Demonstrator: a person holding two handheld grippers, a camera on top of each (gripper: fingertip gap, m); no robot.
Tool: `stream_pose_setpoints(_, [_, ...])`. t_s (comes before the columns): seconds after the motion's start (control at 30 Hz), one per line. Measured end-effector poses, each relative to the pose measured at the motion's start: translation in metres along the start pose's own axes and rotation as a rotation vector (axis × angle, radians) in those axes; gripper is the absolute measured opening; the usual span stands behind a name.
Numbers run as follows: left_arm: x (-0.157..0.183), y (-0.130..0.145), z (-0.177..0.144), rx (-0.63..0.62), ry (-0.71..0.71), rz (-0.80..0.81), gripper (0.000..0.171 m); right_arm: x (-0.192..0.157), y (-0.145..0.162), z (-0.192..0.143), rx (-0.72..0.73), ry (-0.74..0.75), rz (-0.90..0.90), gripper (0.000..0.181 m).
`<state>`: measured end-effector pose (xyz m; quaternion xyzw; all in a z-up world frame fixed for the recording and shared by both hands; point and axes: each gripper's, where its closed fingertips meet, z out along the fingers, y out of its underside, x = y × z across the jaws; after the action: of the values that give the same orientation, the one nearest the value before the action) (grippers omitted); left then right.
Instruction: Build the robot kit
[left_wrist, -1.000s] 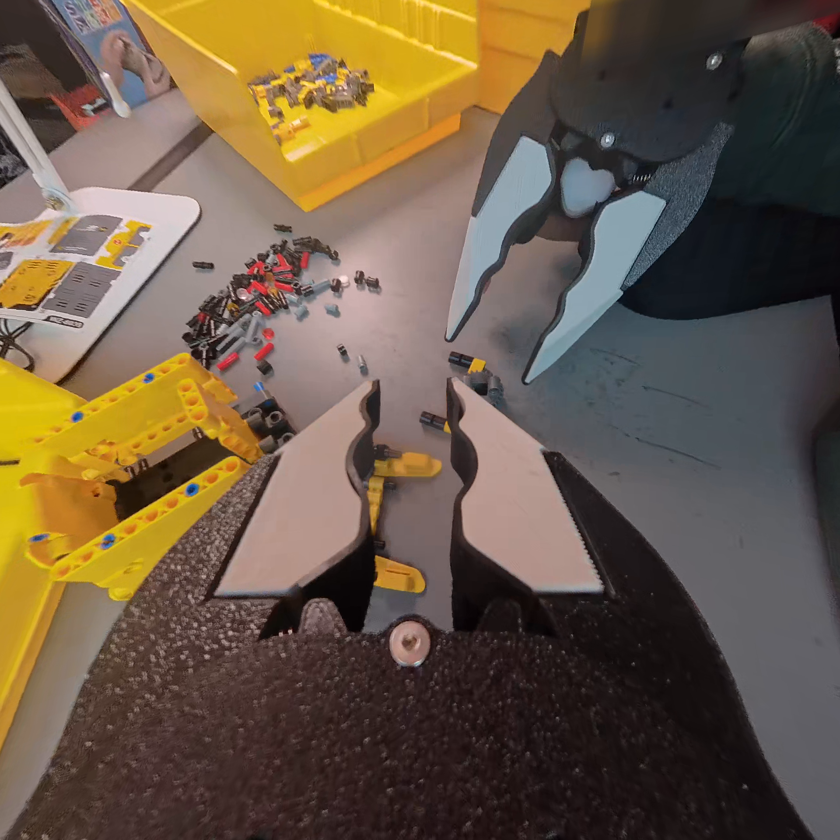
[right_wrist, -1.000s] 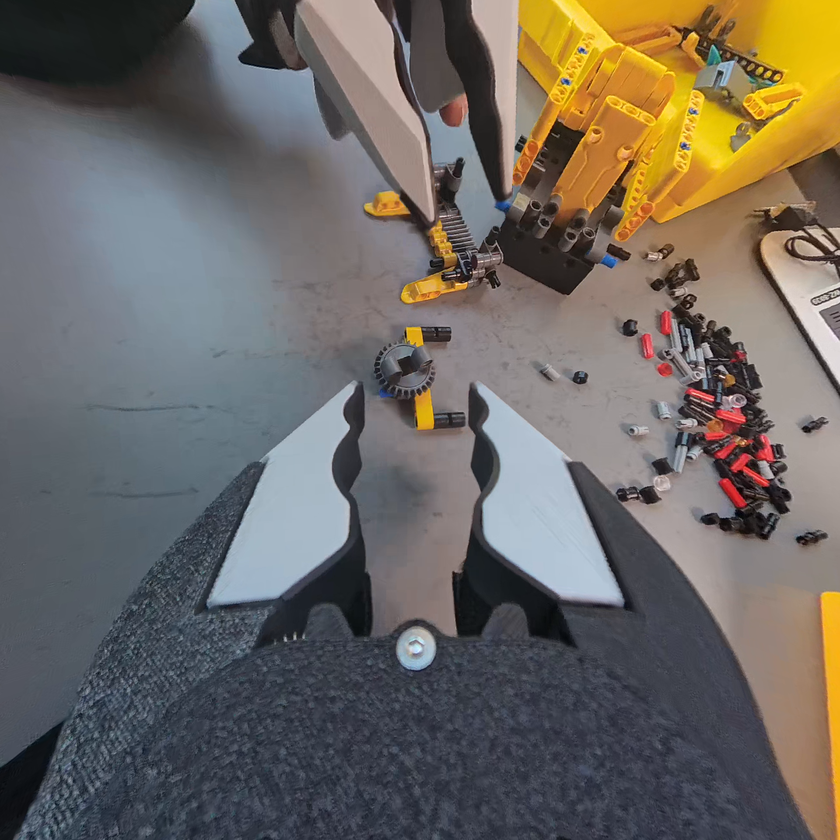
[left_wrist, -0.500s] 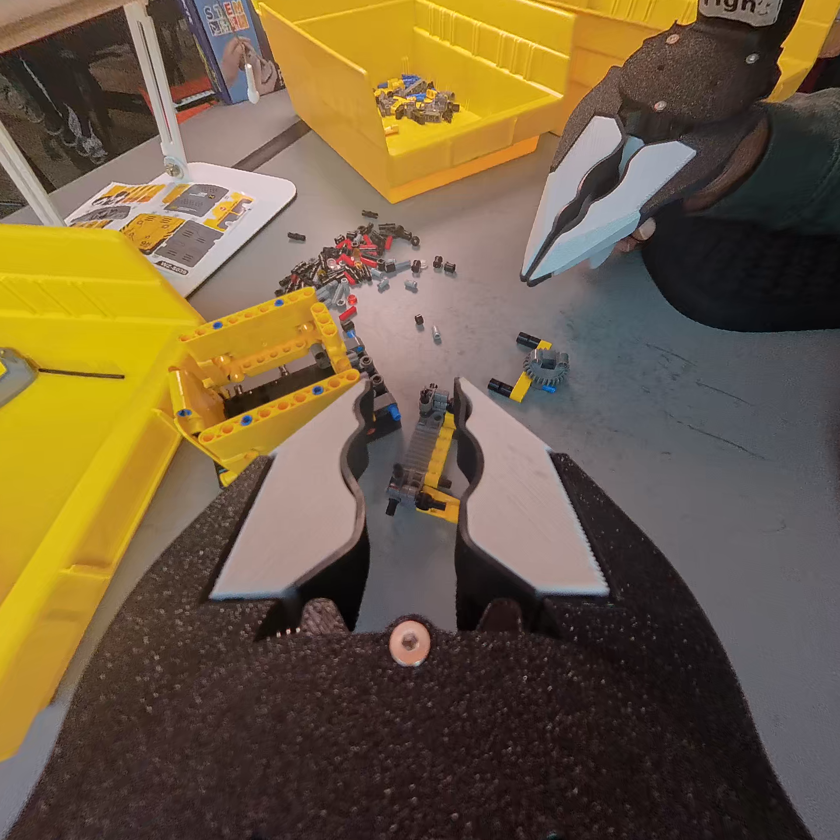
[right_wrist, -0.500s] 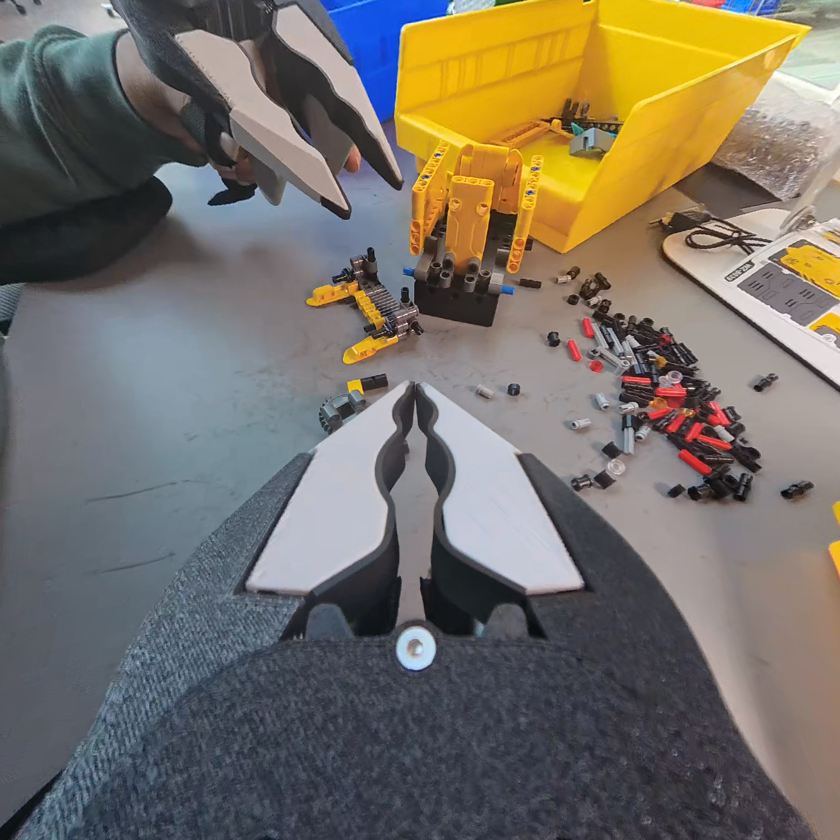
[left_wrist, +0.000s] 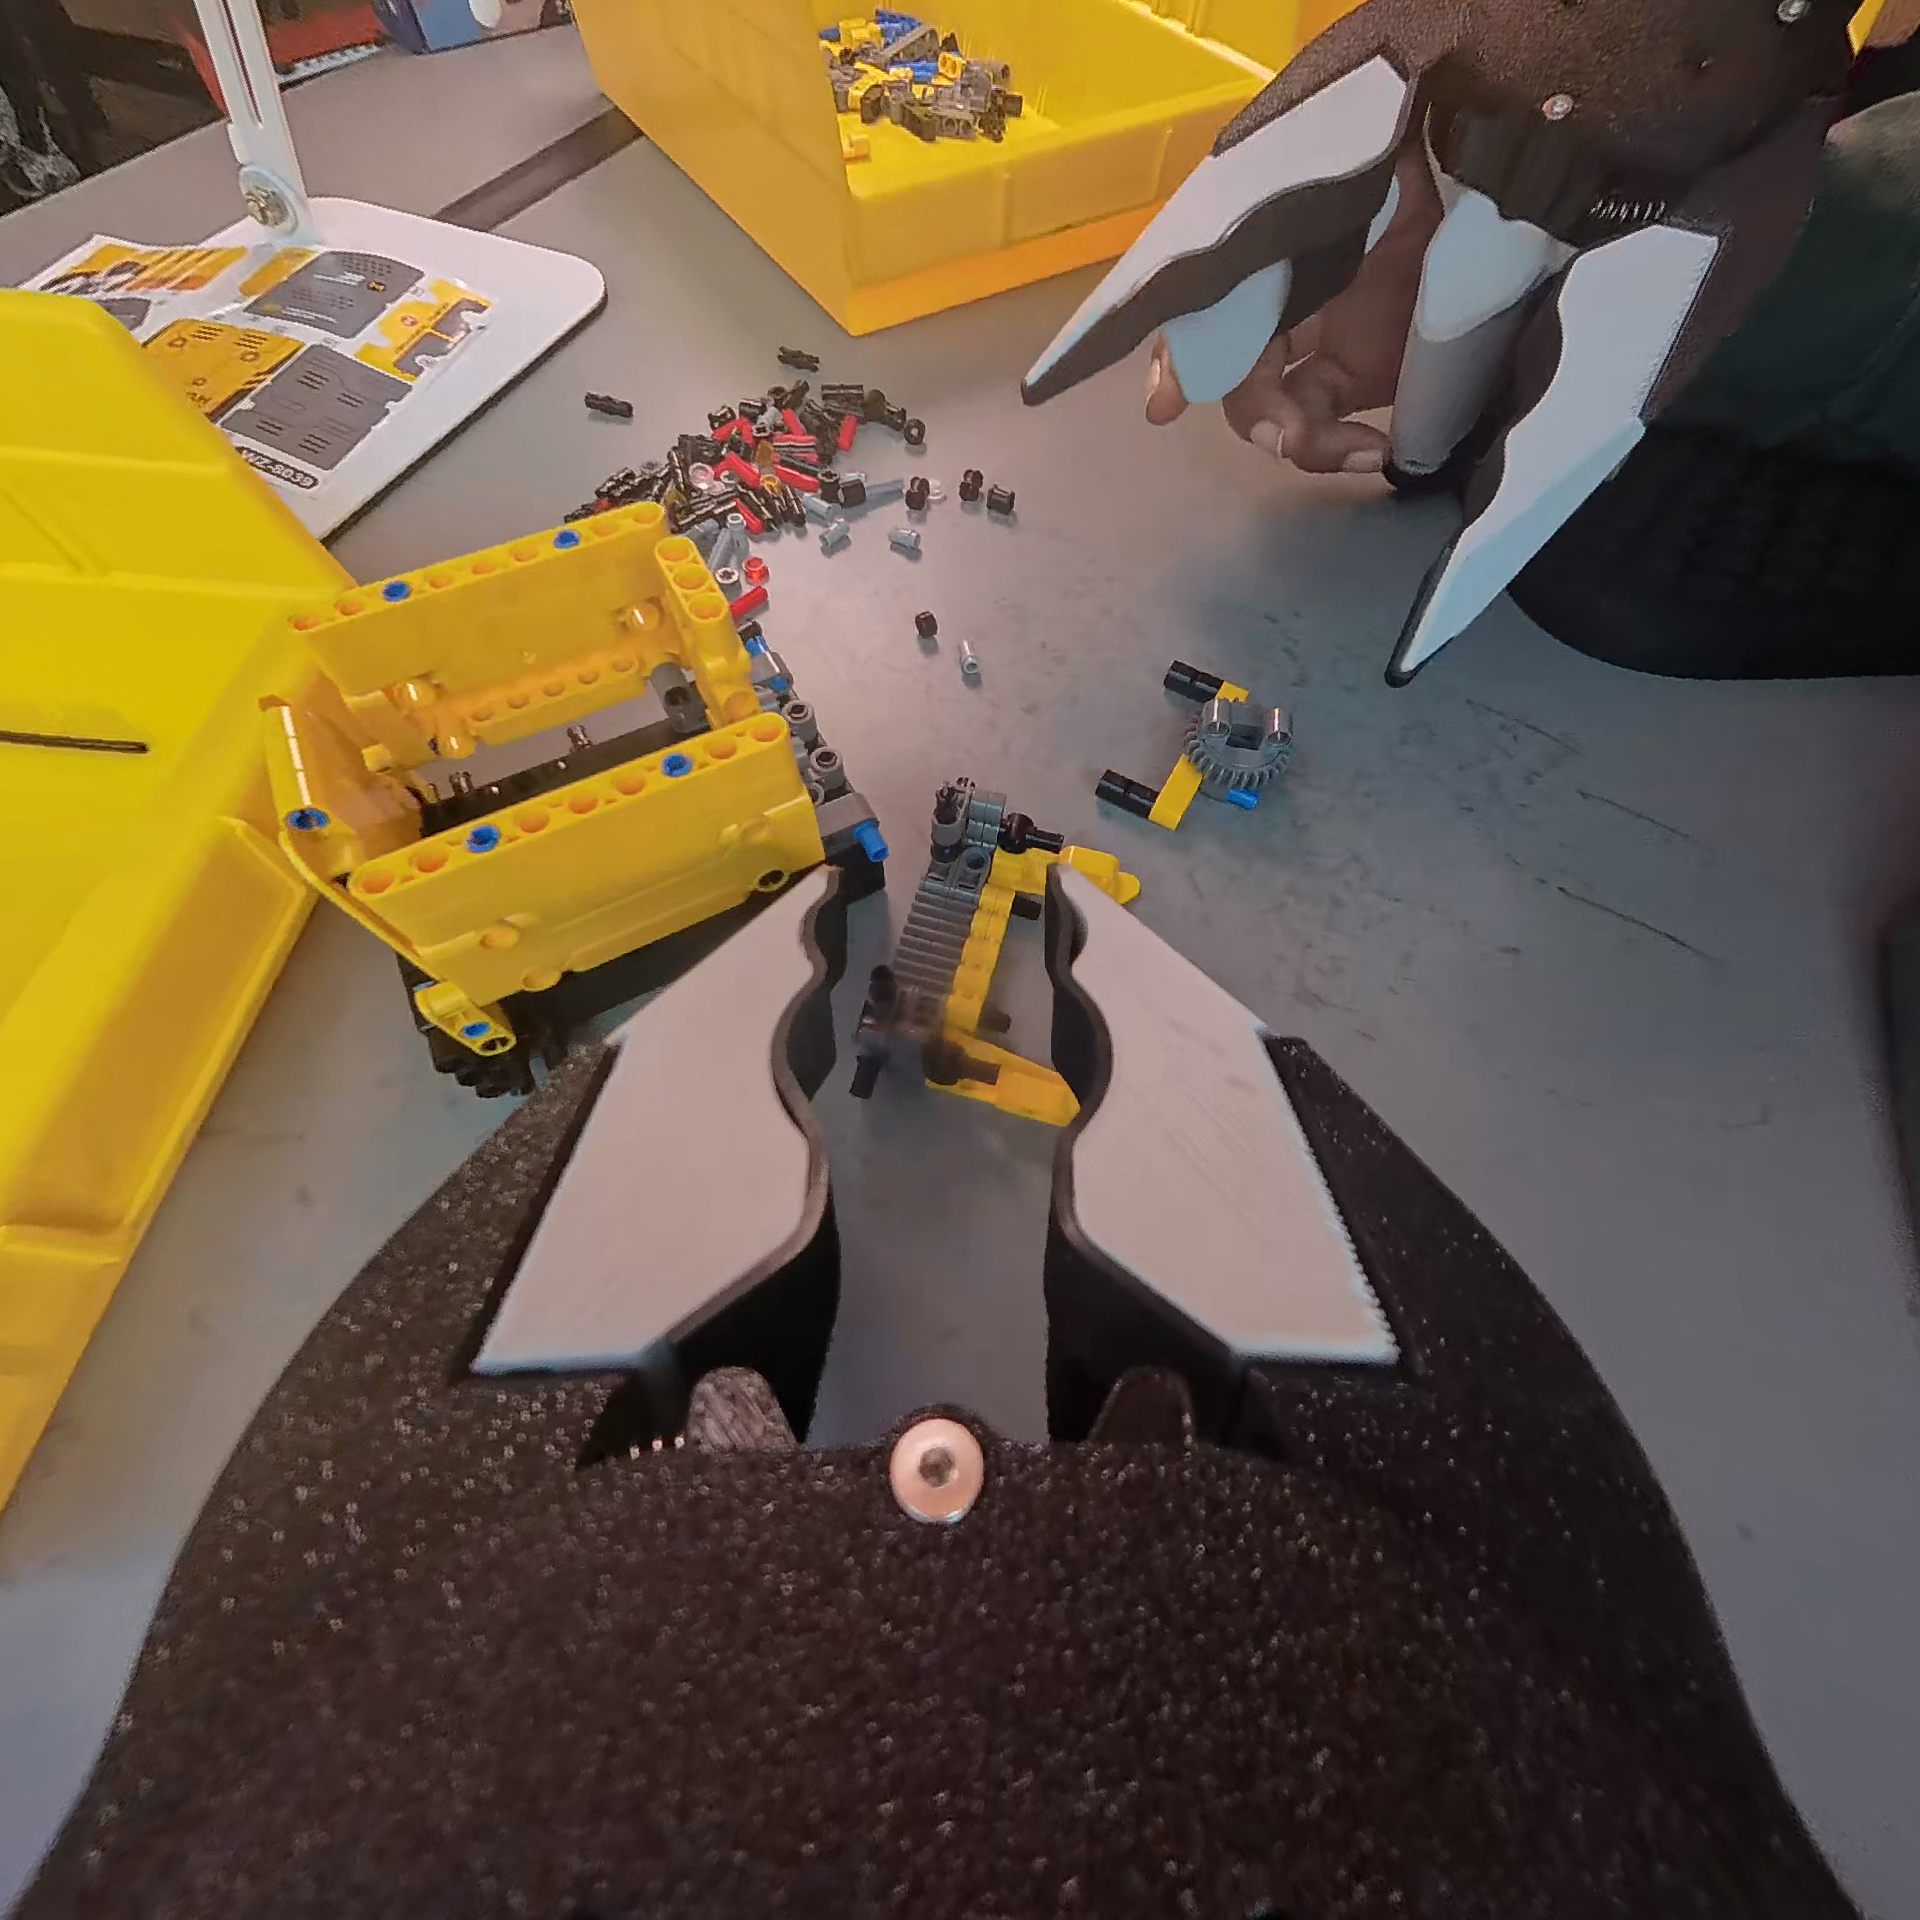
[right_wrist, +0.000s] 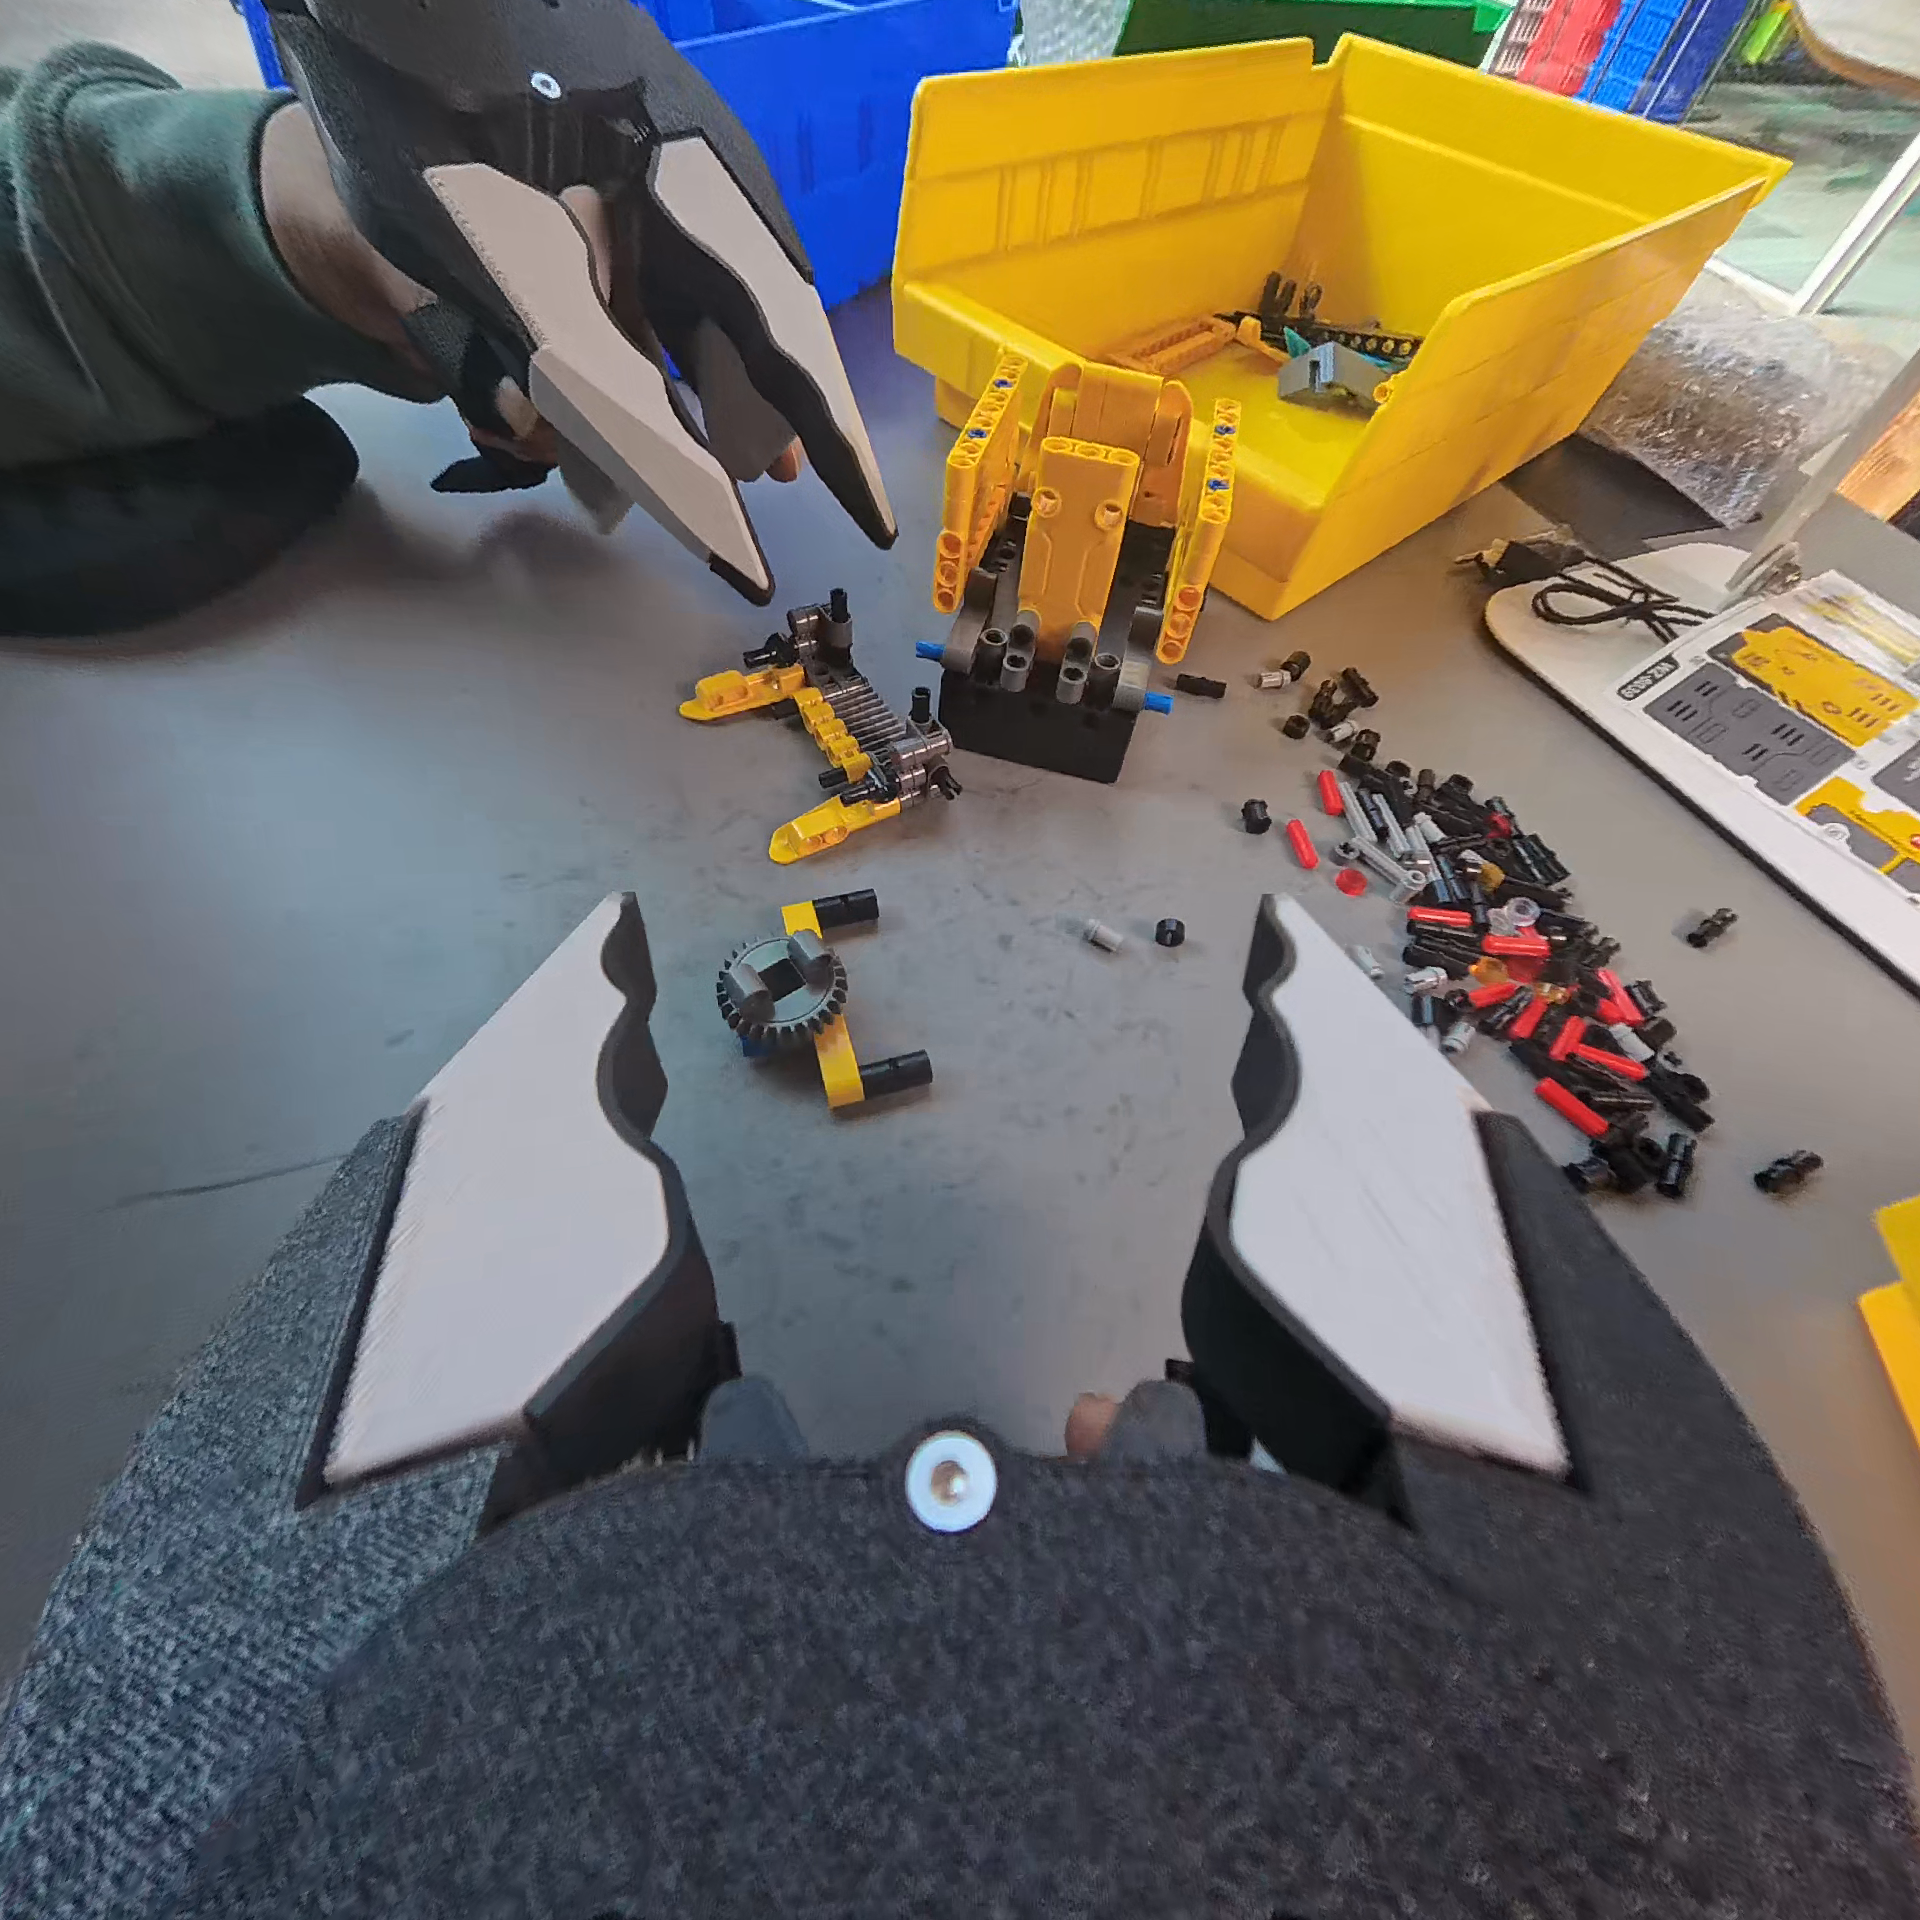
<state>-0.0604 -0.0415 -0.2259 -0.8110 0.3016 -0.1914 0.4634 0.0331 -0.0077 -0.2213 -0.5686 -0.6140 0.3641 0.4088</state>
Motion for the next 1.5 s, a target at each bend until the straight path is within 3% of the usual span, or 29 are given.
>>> stream_pose_setpoints(0.03, [0.001,0.001,0.001,-0.002,0.003,0.001,0.037,-0.001,0.000,0.000,0.000,-0.009,0.007,0.106])
stream_pose_setpoints(0.13, [0.002,0.003,0.002,-0.016,0.011,0.006,0.038,0.005,-0.005,-0.005,0.041,-0.017,0.068,0.062])
stream_pose_setpoints(0.27, [0.009,0.009,0.000,-0.057,0.073,-0.005,0.041,0.000,0.007,-0.005,-0.033,-0.032,-0.014,0.045])
stream_pose_setpoints(0.37, [0.015,0.019,0.001,-0.107,0.118,0.006,0.043,-0.019,0.019,0.002,-0.134,-0.117,-0.092,0.051])
stream_pose_setpoints(0.6, [-0.006,0.018,-0.008,-0.100,0.013,0.058,0.039,-0.041,0.035,0.013,-0.259,-0.235,-0.137,0.054])
stream_pose_setpoints(0.77, [-0.017,0.035,-0.005,-0.168,0.001,0.025,0.045,-0.040,0.042,0.018,-0.321,-0.263,-0.145,0.029])
stream_pose_setpoints(0.9, [-0.013,0.043,0.002,-0.200,0.031,0.007,0.024,-0.048,0.039,0.015,-0.301,-0.320,-0.151,0.029])
stream_pose_setpoints(1.2, [0.028,0.027,0.034,-0.191,0.076,0.072,0.024,-0.064,0.011,0.000,-0.135,-0.390,-0.213,0.029])
stream_pose_setpoints(1.5, [0.049,0.008,0.067,-0.184,0.073,0.089,0.024,-0.056,0.002,-0.009,-0.092,-0.350,-0.234,0.028])
